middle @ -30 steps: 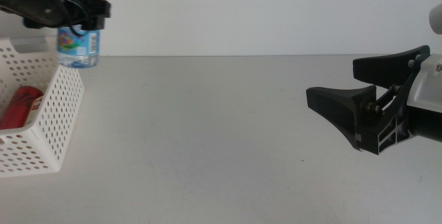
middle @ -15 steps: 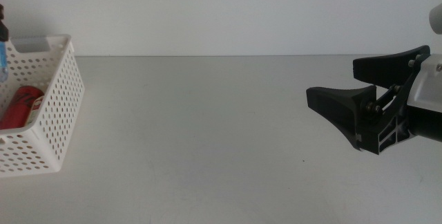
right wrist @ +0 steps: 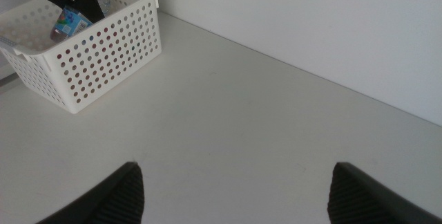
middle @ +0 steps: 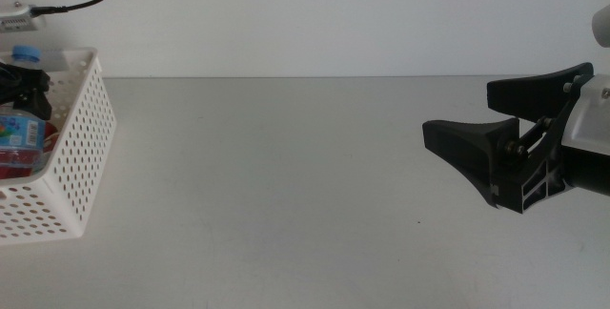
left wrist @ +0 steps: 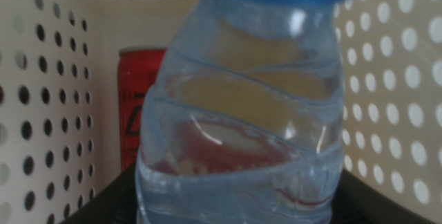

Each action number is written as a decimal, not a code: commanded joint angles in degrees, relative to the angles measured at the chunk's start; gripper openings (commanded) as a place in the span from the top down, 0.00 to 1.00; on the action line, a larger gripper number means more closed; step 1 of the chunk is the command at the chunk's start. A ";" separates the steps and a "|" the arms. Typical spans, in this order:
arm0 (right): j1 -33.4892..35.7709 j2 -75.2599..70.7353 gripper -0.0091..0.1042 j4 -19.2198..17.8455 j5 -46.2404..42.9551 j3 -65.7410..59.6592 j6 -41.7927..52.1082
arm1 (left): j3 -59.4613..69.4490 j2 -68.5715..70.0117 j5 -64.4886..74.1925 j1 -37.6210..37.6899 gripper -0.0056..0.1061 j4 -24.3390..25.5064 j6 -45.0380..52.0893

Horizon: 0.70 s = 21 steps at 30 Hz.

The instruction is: Use arms to grab the bottles and put them into the dustbin to the left of the table.

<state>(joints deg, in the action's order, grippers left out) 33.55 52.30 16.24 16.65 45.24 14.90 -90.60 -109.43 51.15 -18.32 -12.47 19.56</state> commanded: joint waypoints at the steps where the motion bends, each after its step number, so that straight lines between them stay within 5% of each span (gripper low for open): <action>1: 0.25 -0.63 0.32 0.13 -4.07 1.95 0.70 | -2.13 1.84 -1.62 -0.01 0.70 -1.83 -0.05; 9: 0.25 -0.63 0.32 0.13 -4.07 1.95 0.70 | -2.26 1.31 -1.08 -0.01 0.14 -2.16 -0.04; 21: 0.25 -0.63 0.32 0.13 -4.07 1.95 0.70 | -2.25 12.65 1.38 2.26 0.11 2.25 -5.95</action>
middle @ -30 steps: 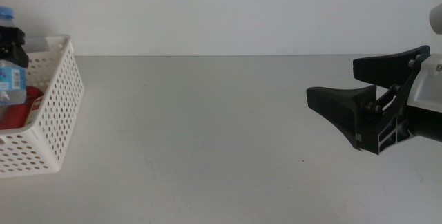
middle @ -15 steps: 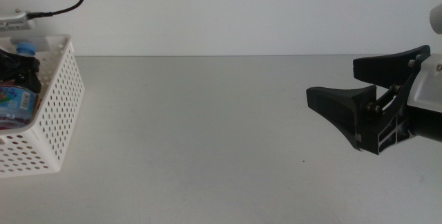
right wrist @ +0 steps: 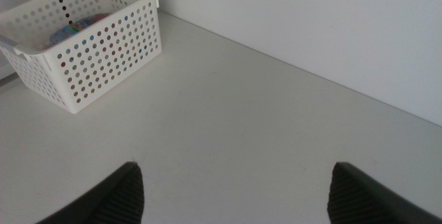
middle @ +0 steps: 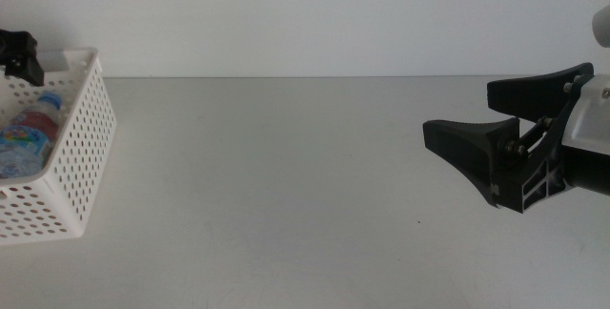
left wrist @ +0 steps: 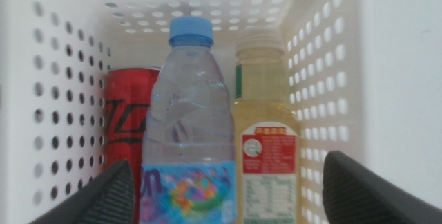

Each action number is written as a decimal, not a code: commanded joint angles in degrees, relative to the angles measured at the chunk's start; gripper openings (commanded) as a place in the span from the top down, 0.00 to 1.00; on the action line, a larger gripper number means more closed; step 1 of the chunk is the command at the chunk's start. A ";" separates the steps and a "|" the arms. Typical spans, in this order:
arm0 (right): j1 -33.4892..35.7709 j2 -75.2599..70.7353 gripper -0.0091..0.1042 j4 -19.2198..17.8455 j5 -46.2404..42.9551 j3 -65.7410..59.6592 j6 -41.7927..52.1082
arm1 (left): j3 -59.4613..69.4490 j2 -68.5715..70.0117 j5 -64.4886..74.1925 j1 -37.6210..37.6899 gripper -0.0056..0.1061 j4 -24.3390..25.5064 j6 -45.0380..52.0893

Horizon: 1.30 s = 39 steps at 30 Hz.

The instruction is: Use arms to grab the bottles and put them into the dustbin to the left of the table.

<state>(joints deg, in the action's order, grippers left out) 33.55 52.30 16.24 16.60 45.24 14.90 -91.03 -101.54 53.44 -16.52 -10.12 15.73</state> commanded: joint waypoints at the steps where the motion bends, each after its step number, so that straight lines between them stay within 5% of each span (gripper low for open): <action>1: 0.25 -0.63 0.32 0.13 -4.02 1.95 0.70 | -1.81 6.00 -0.14 0.77 0.11 -0.05 -3.14; 17: 0.25 -0.63 0.32 0.14 -4.03 1.95 0.70 | -1.22 23.52 12.20 13.14 0.13 -2.84 3.65; 27: 0.25 -0.63 0.32 0.20 -4.03 1.95 0.70 | 19.81 43.28 -12.19 21.80 0.13 1.51 -0.48; 39: 0.25 -0.63 0.32 0.20 -4.03 1.95 0.70 | 26.96 52.65 -17.15 21.74 0.13 5.52 -9.69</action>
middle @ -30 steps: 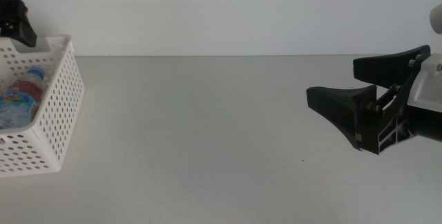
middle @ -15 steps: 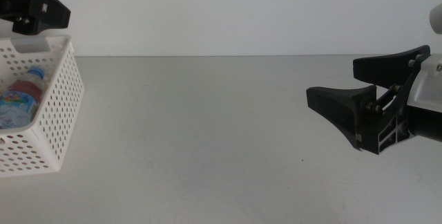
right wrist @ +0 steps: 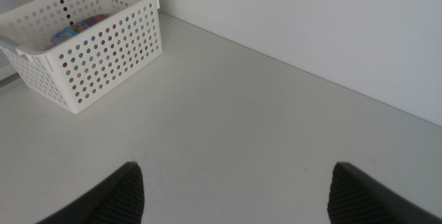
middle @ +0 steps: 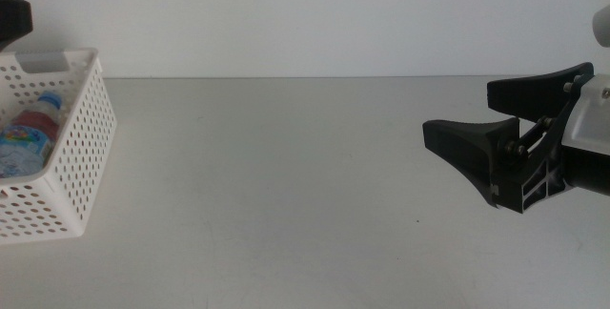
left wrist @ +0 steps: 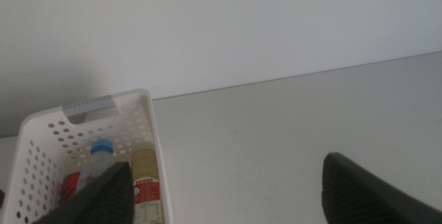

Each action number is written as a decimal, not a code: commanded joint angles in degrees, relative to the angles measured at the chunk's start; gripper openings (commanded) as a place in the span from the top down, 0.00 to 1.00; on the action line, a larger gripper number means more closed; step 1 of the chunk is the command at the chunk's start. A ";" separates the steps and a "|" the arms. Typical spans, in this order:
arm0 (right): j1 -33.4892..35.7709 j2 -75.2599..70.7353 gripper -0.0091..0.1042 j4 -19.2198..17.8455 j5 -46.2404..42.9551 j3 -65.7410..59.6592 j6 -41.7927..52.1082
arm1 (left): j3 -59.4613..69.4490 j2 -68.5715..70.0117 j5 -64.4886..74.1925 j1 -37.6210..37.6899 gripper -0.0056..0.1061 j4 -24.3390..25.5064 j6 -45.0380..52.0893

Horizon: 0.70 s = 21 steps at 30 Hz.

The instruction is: Use arms to grab the bottles and put them into the dustbin to the left of the table.

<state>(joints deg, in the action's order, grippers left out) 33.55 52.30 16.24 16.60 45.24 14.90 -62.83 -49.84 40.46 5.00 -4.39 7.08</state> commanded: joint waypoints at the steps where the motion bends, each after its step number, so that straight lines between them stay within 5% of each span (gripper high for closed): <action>1: 0.25 -0.63 0.32 0.20 -4.03 1.95 0.70 | -1.25 0.95 -4.29 0.22 0.13 -0.22 -1.04; 21: -0.03 -1.54 0.32 0.92 -4.24 1.17 0.70 | -1.25 -0.98 -4.27 0.22 0.13 -0.22 -1.04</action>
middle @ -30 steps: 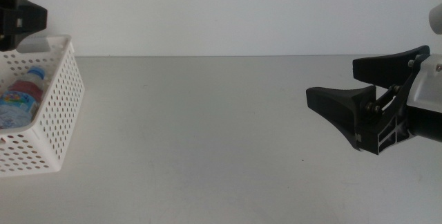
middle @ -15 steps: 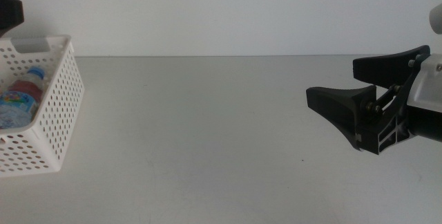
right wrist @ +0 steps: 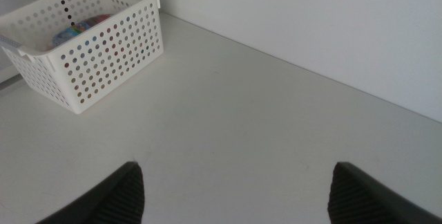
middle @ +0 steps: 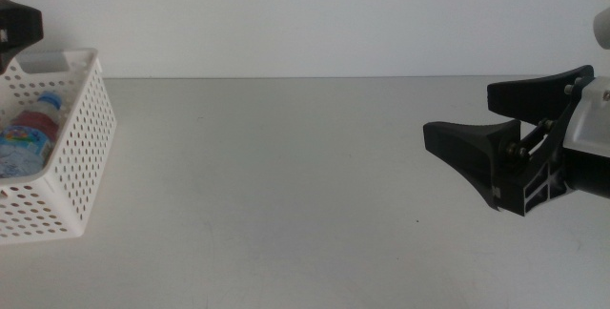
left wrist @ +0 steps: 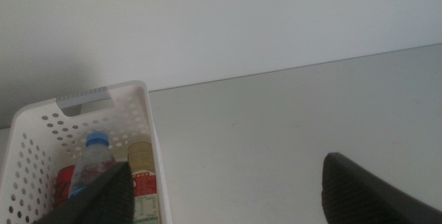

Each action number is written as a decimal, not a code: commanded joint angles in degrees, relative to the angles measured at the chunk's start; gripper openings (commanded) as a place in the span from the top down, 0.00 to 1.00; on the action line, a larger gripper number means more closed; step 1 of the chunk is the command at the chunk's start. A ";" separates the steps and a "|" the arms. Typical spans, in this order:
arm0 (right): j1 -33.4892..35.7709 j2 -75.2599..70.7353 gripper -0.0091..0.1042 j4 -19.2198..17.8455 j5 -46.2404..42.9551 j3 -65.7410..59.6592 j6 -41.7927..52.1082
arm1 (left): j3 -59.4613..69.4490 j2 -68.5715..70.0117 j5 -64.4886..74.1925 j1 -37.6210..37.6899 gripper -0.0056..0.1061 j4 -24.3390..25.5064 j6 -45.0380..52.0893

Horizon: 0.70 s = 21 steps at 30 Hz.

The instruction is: Use arms to grab the bottles and put them into the dustbin to the left of the table.

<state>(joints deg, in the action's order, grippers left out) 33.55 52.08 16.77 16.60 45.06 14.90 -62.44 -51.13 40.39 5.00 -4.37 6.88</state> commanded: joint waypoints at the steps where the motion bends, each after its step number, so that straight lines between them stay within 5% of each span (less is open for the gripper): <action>1: -0.51 -2.48 0.32 0.22 -4.30 0.93 0.70 | -1.64 0.31 -4.21 0.22 0.13 -0.24 -0.83; 7: -9.29 -11.43 0.32 -1.00 -6.95 -5.63 0.70 | -1.23 0.33 -4.65 0.22 0.13 -0.51 -0.83; 11: -19.14 -19.14 0.32 -5.02 -9.90 -13.36 0.70 | 2.71 4.63 -6.69 0.22 0.13 0.15 -0.83; 21: -32.56 -40.80 0.32 -7.32 -11.74 -33.39 0.70 | 31.39 29.67 -24.24 0.22 0.13 0.22 -0.83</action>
<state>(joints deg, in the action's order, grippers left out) 1.94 13.43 10.00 9.56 12.35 14.90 -32.61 -24.58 22.64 5.00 -4.11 6.88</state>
